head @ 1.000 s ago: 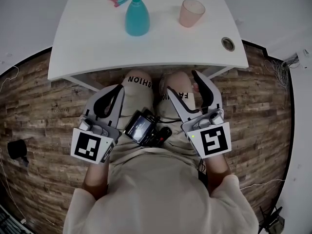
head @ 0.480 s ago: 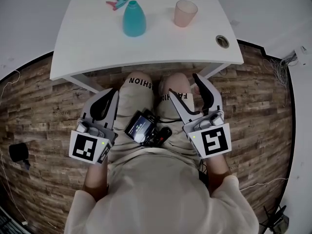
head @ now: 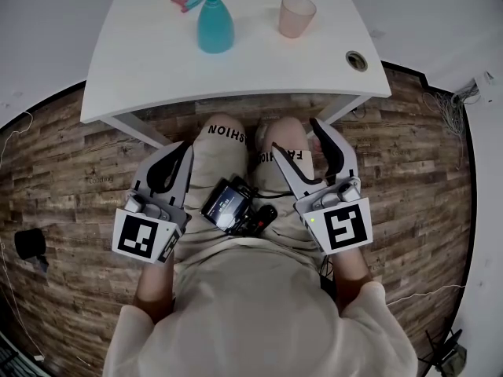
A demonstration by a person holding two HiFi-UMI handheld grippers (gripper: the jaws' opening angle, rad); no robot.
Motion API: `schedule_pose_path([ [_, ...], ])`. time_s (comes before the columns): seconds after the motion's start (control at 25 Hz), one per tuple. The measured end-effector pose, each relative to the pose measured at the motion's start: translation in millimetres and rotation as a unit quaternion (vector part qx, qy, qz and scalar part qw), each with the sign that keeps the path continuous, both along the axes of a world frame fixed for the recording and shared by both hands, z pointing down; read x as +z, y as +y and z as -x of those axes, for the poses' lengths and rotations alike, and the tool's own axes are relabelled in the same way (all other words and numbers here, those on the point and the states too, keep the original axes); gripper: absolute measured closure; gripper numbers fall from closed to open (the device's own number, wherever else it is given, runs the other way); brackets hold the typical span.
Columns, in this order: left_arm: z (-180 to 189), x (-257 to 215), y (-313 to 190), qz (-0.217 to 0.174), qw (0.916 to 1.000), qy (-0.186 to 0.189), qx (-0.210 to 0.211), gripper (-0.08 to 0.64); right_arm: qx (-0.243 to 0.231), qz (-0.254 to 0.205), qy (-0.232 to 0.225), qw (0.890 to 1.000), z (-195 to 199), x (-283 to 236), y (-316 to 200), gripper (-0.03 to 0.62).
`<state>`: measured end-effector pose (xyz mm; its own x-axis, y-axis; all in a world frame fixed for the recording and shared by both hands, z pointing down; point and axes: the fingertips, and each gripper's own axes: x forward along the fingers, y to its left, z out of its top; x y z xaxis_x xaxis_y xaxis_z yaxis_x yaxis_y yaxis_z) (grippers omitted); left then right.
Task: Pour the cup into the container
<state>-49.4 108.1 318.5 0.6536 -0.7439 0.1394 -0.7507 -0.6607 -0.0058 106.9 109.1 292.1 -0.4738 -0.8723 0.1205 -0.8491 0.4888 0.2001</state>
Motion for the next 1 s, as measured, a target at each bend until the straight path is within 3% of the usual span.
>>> schedule_pose_path([
  [1.0, 11, 3, 42, 0.001, 0.9999, 0.002, -0.012, 0.549, 0.002, 0.0, -0.002, 1.0, 0, 8, 46, 0.296],
])
